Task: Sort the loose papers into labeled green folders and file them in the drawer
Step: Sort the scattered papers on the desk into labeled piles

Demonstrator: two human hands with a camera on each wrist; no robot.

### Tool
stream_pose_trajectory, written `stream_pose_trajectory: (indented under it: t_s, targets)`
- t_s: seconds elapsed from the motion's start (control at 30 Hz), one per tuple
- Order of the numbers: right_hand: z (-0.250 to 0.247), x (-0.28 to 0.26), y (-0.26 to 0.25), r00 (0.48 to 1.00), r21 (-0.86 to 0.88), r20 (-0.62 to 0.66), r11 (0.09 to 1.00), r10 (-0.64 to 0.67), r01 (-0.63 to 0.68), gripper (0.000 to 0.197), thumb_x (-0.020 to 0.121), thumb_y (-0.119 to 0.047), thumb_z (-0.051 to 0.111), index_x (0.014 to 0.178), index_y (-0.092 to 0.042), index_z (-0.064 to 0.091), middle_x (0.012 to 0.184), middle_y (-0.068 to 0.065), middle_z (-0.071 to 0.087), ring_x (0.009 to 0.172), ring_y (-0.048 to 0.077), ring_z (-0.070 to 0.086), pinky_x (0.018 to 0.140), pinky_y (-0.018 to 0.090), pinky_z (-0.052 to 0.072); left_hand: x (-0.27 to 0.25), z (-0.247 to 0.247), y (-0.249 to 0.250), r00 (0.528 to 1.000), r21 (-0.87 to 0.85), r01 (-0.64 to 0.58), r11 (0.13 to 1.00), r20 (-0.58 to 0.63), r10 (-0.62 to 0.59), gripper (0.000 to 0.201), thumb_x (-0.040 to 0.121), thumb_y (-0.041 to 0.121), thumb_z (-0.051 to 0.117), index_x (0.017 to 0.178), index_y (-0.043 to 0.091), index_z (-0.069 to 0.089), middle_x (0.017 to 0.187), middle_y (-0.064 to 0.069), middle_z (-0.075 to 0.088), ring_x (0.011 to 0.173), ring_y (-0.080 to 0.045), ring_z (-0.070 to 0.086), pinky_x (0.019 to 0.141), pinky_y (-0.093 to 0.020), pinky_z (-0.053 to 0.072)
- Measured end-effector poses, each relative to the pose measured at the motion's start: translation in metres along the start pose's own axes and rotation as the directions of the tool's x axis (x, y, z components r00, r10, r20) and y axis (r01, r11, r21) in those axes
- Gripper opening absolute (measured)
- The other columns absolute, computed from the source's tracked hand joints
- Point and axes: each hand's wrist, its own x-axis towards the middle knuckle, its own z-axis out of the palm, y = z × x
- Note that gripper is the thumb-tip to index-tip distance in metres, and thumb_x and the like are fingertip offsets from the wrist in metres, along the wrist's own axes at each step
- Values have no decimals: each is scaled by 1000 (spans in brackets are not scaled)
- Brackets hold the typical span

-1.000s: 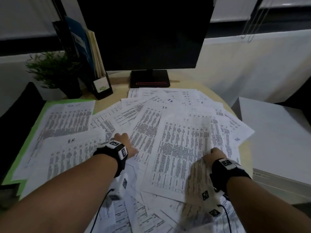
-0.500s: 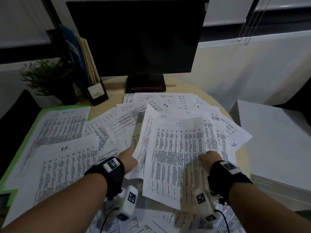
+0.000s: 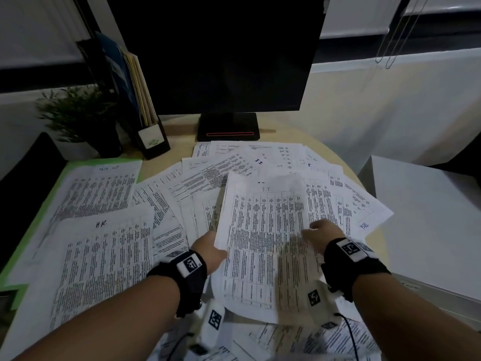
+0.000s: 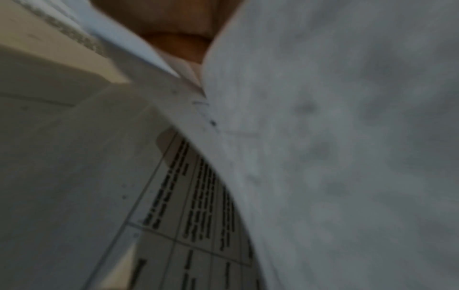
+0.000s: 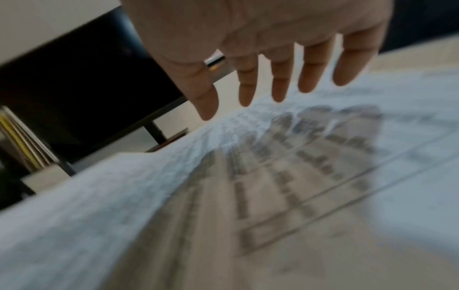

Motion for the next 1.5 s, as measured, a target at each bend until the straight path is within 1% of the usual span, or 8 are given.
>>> stream_pose_trajectory:
  t_s: [0.13, 0.27, 0.47, 0.7, 0.87, 1.0, 1.17, 1.5]
  targets:
    - [-7, 9, 16, 970, -135, -149, 968, 192, -212, 79, 73, -47, 73, 133, -12, 36, 129, 16, 39, 117, 36, 45, 98, 46, 43, 10, -3, -10, 993, -11, 48, 999, -107, -49, 35, 91, 19, 53, 126, 13, 52, 105, -7, 63, 88, -23, 60, 68, -24, 44]
    - [-4, 11, 27, 972, -141, -92, 963, 217, -229, 100, 62, -45, 85, 134, -5, 28, 131, 17, 40, 121, 35, 45, 97, 42, 43, 17, -7, -20, 990, -16, 86, 996, -114, -88, 32, 91, 18, 51, 122, 10, 54, 102, -8, 64, 85, -21, 59, 63, -26, 46]
    - [-15, 12, 33, 979, -130, -205, 991, 11, -38, 12, 87, -12, 59, 87, -12, 47, 82, 6, 55, 75, 26, 52, 68, 29, 42, 19, -8, -25, 994, 11, 73, 997, -83, -72, 26, 92, 15, 50, 117, 11, 56, 93, -3, 61, 75, -14, 55, 57, -21, 38]
    - [-33, 13, 34, 984, -191, -178, 981, -13, -21, 17, 90, -18, 55, 83, -6, 64, 73, 6, 59, 63, 20, 55, 53, 21, 38, 17, -12, -23, 995, -6, 76, 997, -62, -77, 34, 91, 16, 53, 125, 13, 54, 113, -6, 63, 93, -22, 57, 77, -25, 42]
    - [-25, 5, 27, 963, -271, -218, 958, -157, 95, 23, 94, -19, 46, 99, -12, 68, 87, 6, 54, 79, 25, 55, 73, 27, 46, 18, -14, -23, 995, -29, 88, 996, -40, -89, 34, 90, 16, 53, 124, 12, 54, 108, -5, 65, 92, -21, 61, 78, -28, 48]
    - [0, -10, 16, 861, -281, -309, 903, -405, 324, 33, 95, -32, 48, 123, -24, 61, 101, 7, 47, 90, 25, 48, 72, 27, 38, 15, -15, -20, 995, -44, 93, 995, -35, -95, 34, 92, 10, 52, 126, 10, 53, 107, -4, 63, 93, -22, 59, 78, -27, 45]
    - [14, -21, -2, 820, -371, -164, 805, -548, 464, 38, 96, -20, 48, 131, -35, 53, 145, 8, 33, 121, 29, 44, 101, 35, 44, 8, -17, -16, 987, -60, 137, 989, -79, -142, 39, 93, 10, 52, 131, 3, 43, 113, -11, 57, 96, -26, 54, 81, -30, 45]
    - [16, -15, -2, 941, -167, -85, 936, -327, 310, 32, 100, -31, 41, 122, -45, 59, 157, 7, 16, 139, 35, 21, 110, 42, 32, 6, -18, -13, 980, -66, 179, 982, -72, -184, 43, 94, 10, 52, 134, 3, 41, 124, -16, 56, 104, -28, 54, 84, -30, 44]
